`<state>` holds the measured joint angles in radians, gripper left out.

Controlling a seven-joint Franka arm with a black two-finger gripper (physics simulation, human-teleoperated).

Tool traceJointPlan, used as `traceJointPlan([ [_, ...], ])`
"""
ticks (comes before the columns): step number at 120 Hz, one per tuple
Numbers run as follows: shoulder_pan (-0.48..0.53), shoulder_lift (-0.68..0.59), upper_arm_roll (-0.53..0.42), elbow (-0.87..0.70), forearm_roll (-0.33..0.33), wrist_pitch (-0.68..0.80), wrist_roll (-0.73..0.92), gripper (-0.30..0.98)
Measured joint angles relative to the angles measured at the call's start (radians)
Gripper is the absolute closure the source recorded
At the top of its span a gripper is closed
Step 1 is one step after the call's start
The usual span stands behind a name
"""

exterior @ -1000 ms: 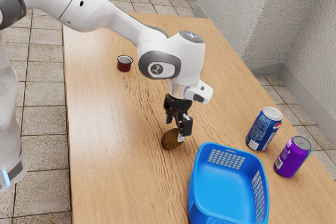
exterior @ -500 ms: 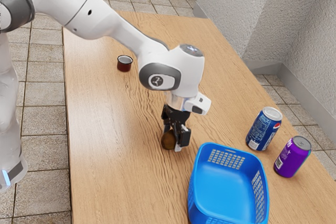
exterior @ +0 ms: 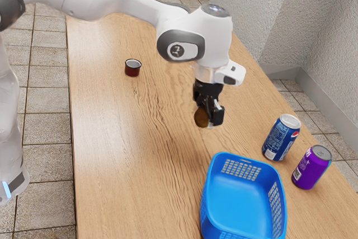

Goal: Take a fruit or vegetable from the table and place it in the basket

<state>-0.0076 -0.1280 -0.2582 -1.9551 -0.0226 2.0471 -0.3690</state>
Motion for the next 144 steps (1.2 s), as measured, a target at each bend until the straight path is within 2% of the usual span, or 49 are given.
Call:
traceJointPlan([
  [21, -0.023, 0.007, -0.106, 0.11, 0.04, -0.09, -0.005, 0.42],
  [33, -0.031, 0.087, -0.128, 0.197, 0.061, -0.127, -0.005, 0.42],
  [59, -0.103, 0.299, -0.138, 0.392, 0.125, -0.178, -0.004, 0.42],
  [74, -0.153, 0.345, -0.137, 0.432, 0.15, -0.192, -0.003, 0.42],
  [114, -0.207, 0.452, -0.136, 0.538, 0.194, -0.201, 0.0, 0.42],
  [129, -0.23, 0.461, -0.135, 0.547, 0.222, -0.2, 0.006, 0.19],
  [144, -0.233, 0.467, -0.132, 0.548, 0.236, -0.197, 0.005, 0.08],
])
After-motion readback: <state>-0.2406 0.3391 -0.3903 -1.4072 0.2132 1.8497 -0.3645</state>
